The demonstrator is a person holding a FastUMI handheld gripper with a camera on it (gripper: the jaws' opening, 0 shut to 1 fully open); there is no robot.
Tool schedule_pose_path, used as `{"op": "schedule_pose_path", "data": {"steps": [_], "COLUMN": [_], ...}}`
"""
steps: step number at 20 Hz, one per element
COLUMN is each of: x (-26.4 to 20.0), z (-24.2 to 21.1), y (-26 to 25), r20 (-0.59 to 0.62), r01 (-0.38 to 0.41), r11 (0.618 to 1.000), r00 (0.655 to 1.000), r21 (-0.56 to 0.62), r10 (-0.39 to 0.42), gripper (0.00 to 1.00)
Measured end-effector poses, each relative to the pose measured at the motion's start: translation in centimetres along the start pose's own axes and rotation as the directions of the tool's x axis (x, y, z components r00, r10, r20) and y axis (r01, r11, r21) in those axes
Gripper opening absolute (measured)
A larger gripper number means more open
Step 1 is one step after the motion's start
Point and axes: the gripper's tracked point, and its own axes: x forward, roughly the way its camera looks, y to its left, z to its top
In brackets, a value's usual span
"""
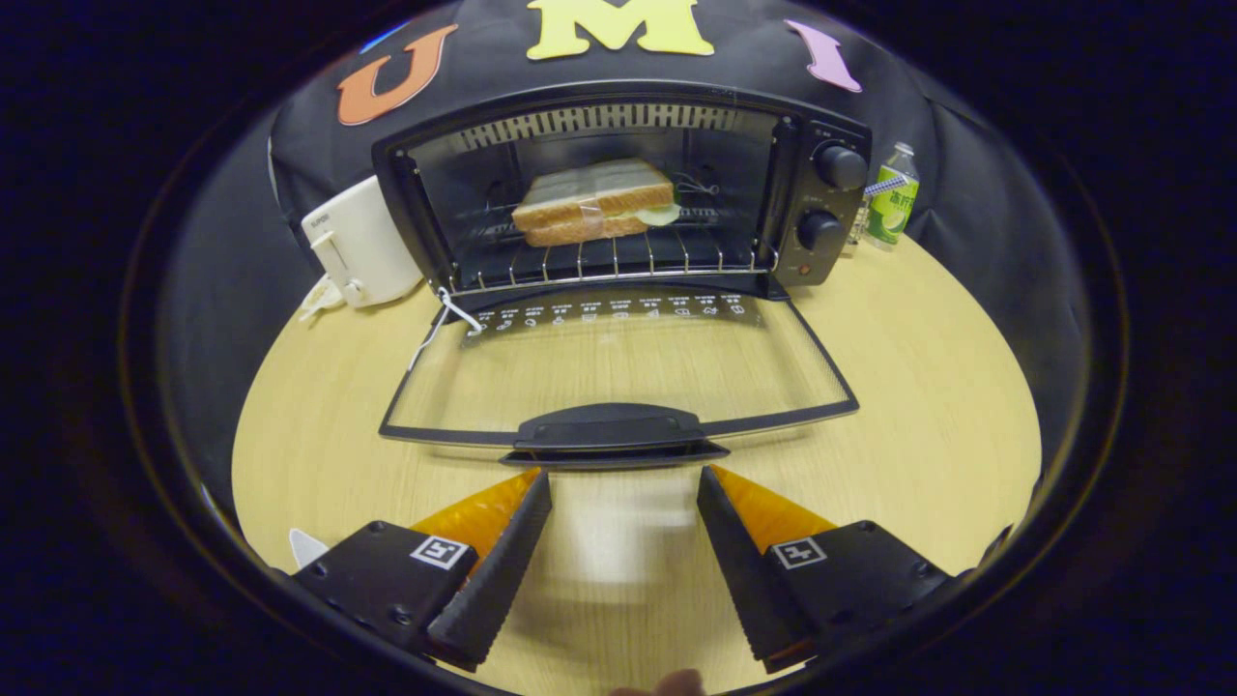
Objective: Open the toaster oven, put the food inside, and close the toaster oven door.
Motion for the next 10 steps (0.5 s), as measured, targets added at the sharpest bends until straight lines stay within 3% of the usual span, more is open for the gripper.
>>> {"op": "schedule_pose_path", "data": {"steps": [10], "x": [-3.1], "z": [1.9], "y": [0.1], "r20": [0.080], "r01": [0.007], "r11": [1.000], "r00": [0.997], "r21": [-0.020], "r10": [-0.006], "gripper": [0.98]}}
